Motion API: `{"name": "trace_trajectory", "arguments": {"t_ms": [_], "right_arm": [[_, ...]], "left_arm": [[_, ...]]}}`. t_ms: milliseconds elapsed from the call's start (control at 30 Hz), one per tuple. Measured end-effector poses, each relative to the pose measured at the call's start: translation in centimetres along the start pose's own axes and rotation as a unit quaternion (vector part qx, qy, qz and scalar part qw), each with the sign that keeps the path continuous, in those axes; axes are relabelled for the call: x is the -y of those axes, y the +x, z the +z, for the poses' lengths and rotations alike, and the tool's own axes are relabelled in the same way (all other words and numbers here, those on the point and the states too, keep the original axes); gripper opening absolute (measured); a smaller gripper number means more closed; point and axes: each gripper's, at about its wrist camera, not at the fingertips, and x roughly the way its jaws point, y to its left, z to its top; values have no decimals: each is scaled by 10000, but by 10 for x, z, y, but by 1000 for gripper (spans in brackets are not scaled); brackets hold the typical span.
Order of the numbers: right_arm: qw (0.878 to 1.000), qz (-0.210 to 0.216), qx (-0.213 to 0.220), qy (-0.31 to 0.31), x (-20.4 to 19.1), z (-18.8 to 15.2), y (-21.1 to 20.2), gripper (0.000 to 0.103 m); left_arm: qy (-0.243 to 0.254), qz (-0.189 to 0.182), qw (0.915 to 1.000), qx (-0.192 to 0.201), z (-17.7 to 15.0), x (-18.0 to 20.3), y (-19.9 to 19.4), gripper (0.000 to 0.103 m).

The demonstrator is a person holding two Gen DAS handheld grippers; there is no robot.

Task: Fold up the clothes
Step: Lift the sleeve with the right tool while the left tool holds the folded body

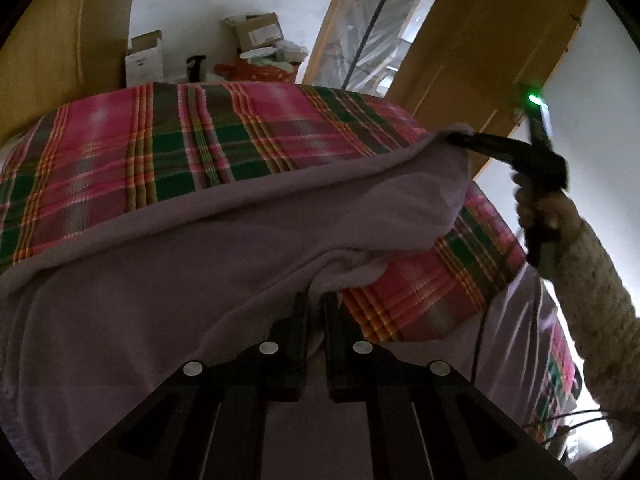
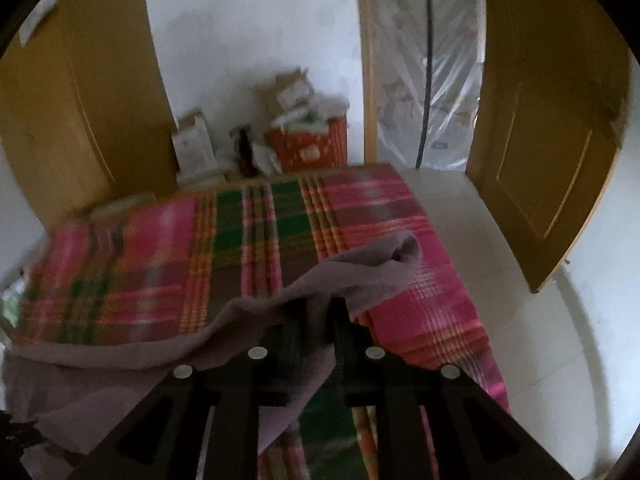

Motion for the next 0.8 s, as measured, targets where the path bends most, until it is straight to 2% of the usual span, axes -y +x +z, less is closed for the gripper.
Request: {"name": "trace_trajectory", "arguments": {"t_ms": [167,267,367,433,533,633,800], "right_arm": [[9993,-215,-227,-212,-9,12,25,18],[9988,223,-170,406,17,13,18,23],[9898,893,-267,1073,48,10,11,35],[9875,869,-203,1296,63,3,4,35],[9809,1109,-106,1595,84,-8,-3,35],[9789,1028,-97,1761,96,-23,-3,35],[9758,1143,-442,1812,91,-39,17,35]], "left_arm": [[66,-80,9999,-42,-4,2,2,7],[-78,-96,9999,16,-4,-6,1,7],[-248,-74,9996,77,-3,-15,0,7],[-385,-92,9991,124,-2,-21,-1,7],[-544,-122,9983,190,-1,-27,-3,7],[-604,-131,9979,198,0,-28,-4,7],[-662,-112,9975,206,2,-31,-3,7]]}}
